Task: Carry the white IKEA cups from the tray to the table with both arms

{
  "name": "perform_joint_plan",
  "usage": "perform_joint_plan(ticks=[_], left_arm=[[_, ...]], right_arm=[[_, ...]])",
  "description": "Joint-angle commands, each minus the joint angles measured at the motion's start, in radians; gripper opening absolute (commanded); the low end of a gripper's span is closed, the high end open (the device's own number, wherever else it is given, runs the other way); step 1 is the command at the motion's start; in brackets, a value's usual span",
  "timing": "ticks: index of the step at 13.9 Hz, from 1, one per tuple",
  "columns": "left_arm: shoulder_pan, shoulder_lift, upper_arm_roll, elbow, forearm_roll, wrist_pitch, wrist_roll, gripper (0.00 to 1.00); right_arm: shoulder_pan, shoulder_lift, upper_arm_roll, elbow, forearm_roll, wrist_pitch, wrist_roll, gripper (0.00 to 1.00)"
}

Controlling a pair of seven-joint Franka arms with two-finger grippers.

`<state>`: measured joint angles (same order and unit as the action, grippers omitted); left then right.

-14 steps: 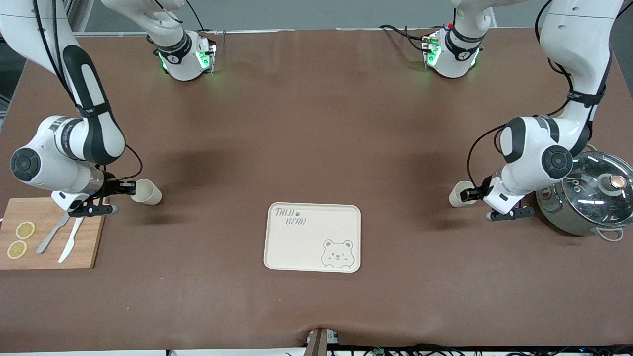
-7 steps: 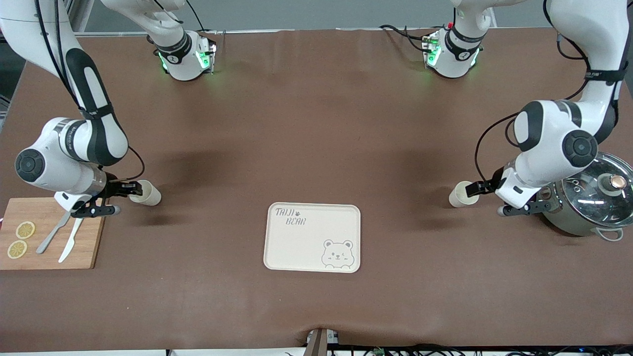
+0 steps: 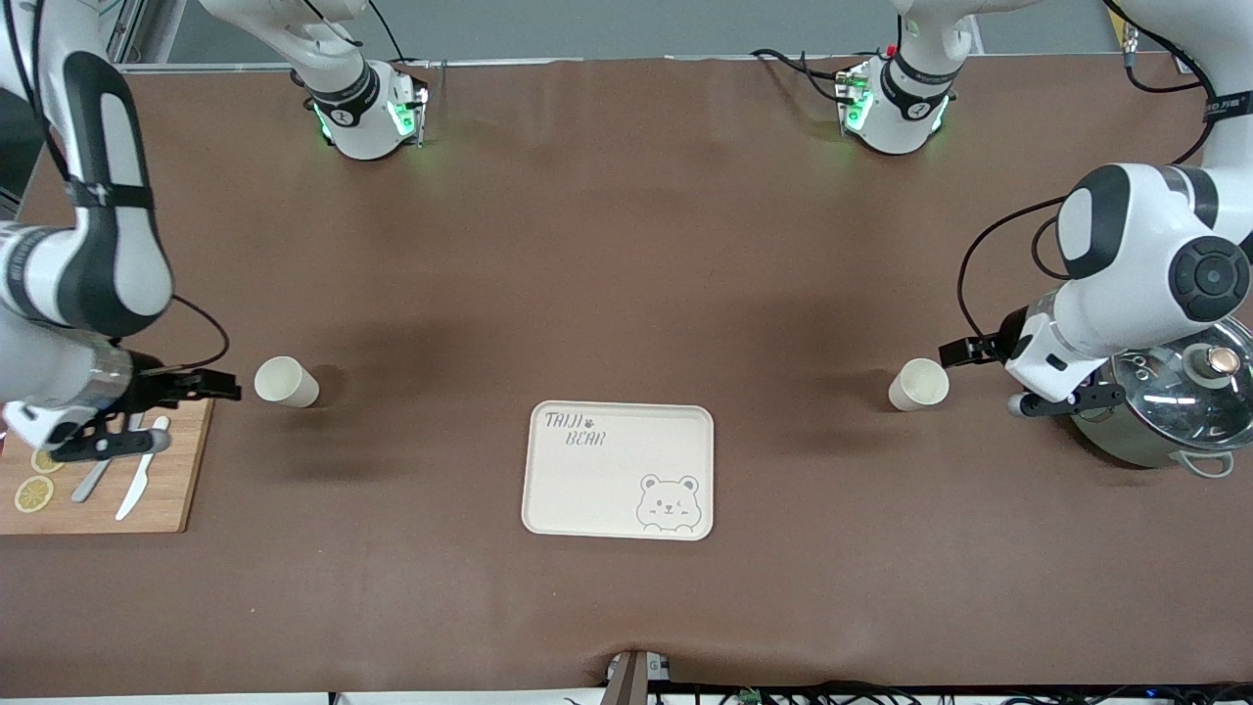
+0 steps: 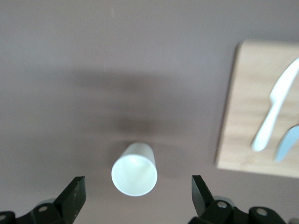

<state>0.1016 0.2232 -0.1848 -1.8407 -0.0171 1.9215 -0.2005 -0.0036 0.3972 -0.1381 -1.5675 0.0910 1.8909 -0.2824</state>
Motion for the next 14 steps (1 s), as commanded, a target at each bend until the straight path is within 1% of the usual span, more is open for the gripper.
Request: perform_joint_plan(ticks=[1,4,5,7,9,10,12,14], left_arm=[[0.004,-0.034,-0.005,0.043,-0.017,-0.087,-0.005,1.0],[0.004,-0.086,-0.005,0.048,-0.011,-0.136,0.007,1.0],[0.006,-0.1,-0.004,0.048,-0.009,-0.157,0.009,1.0],[0.007,-0.136,-0.005,0.049,-0.009,-0.188,0.0,1.0],[0.004,-0.162,-0.007,0.054,-0.007,-0.216,-0.004,1.0],[0.006,-0.168,-0.008,0.064,-0.006,-0.238,0.007,1.0],[0.009,-0.162,-0.004,0.15,-0.006,-0.326,0.006,1.0],[0.015,-0.159,0.005,0.222,-0.006,-0.367,0.009,1.0]], right_arm=[[-0.012,0.068,0.009,0.213,-0.02,-0.096,-0.009,1.0],[-0.024,0.062,0.006,0.367,-0.02,-0.228,-0.009,1.0],[-0.013,0.031,0.003,0.403,-0.02,-0.293,0.003,1.0],[-0.012,-0.094,0.014,0.394,-0.013,-0.399,0.008,1.0],[-0.009,-0.145,0.017,0.365,-0.013,-0.452,0.005,1.0],[-0.007,-0.152,0.015,0.354,-0.016,-0.467,0.003,1.0],[-0.012,-0.149,0.014,0.365,-0.017,-0.467,-0.009,1.0],[-0.01,-0.161,0.014,0.359,-0.016,-0.477,-0.003,1.0]])
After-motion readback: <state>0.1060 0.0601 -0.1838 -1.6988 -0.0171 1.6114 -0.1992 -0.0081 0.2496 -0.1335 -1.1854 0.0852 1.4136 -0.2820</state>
